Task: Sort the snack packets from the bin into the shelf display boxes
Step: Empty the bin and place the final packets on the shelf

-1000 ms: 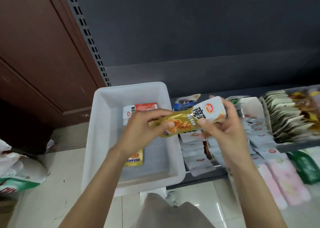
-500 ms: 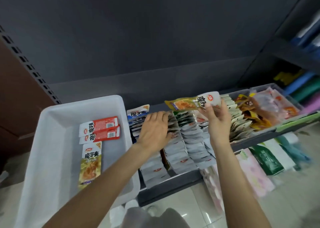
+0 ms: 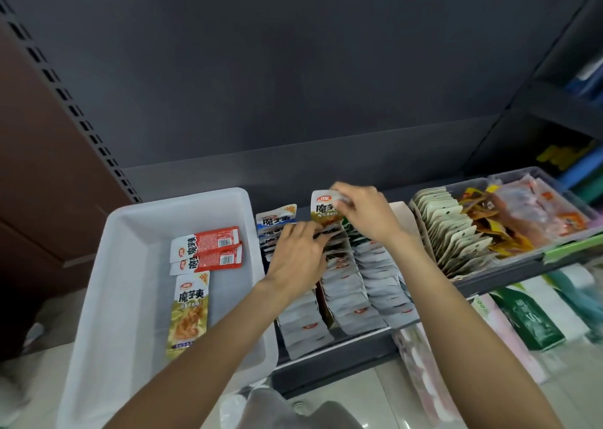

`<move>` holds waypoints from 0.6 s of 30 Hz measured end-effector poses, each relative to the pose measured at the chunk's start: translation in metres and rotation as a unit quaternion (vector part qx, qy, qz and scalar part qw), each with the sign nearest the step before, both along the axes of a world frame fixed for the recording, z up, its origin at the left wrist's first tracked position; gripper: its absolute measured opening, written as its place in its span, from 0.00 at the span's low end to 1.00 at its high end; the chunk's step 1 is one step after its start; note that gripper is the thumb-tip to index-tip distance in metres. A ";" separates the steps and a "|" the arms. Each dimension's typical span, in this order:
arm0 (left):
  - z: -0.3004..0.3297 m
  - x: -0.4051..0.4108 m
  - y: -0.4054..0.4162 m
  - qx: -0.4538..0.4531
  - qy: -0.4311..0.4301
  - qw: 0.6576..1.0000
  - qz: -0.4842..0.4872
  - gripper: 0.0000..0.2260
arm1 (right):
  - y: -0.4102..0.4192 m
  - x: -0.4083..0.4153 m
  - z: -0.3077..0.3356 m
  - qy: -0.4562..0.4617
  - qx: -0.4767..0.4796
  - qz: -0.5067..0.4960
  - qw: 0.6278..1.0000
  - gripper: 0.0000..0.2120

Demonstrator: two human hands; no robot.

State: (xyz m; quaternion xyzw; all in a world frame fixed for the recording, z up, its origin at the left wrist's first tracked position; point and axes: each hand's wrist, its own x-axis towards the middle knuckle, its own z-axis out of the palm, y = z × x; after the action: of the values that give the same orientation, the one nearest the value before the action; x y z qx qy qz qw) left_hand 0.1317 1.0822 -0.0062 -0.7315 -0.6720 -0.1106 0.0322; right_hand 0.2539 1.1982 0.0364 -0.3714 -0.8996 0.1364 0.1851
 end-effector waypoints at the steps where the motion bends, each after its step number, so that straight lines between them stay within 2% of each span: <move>1: -0.001 0.001 0.001 -0.011 0.004 1.000 -0.008 0.16 | 0.001 -0.003 -0.004 -0.040 0.044 0.008 0.998 0.08; 4: -0.008 -0.002 0.000 -0.016 0.016 1.000 -0.015 0.20 | 0.005 -0.011 -0.015 -0.143 0.196 0.036 0.970 0.05; 6: -0.010 -0.004 -0.003 -0.006 0.000 1.000 -0.025 0.20 | 0.003 -0.018 -0.015 -0.180 0.242 0.027 0.953 0.06; 9: -0.013 -0.010 -0.011 0.061 -0.056 0.995 -0.056 0.17 | 0.002 -0.030 -0.015 -0.238 0.210 0.014 0.948 0.05; 12: -0.005 -0.025 -0.035 0.152 -0.156 0.976 -0.021 0.13 | 0.002 -0.036 -0.011 -0.308 0.167 0.006 0.937 0.10; 14: -0.001 -0.048 -0.057 0.204 -0.220 0.952 0.053 0.11 | -0.004 -0.030 -0.007 -0.259 0.146 0.010 0.955 0.12; 15: -0.002 -0.063 -0.070 0.220 -0.260 0.934 0.104 0.09 | -0.012 -0.027 -0.003 -0.188 0.138 0.011 0.972 0.13; 17: -0.013 -0.097 -0.097 0.212 -0.324 0.895 0.221 0.05 | -0.041 -0.024 0.009 0.027 0.091 0.017 0.995 0.14; 18: -0.021 -0.114 -0.108 0.174 -0.332 0.884 0.280 0.06 | -0.060 -0.026 0.016 0.128 0.054 0.032 0.990 0.12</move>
State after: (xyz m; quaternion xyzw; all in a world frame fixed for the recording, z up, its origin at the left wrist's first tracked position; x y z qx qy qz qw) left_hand 0.0180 0.9742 -0.0271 -0.4165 -0.7899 -0.4486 -0.0359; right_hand 0.2279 1.1386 0.0520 -0.3117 -0.8857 0.1401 0.3144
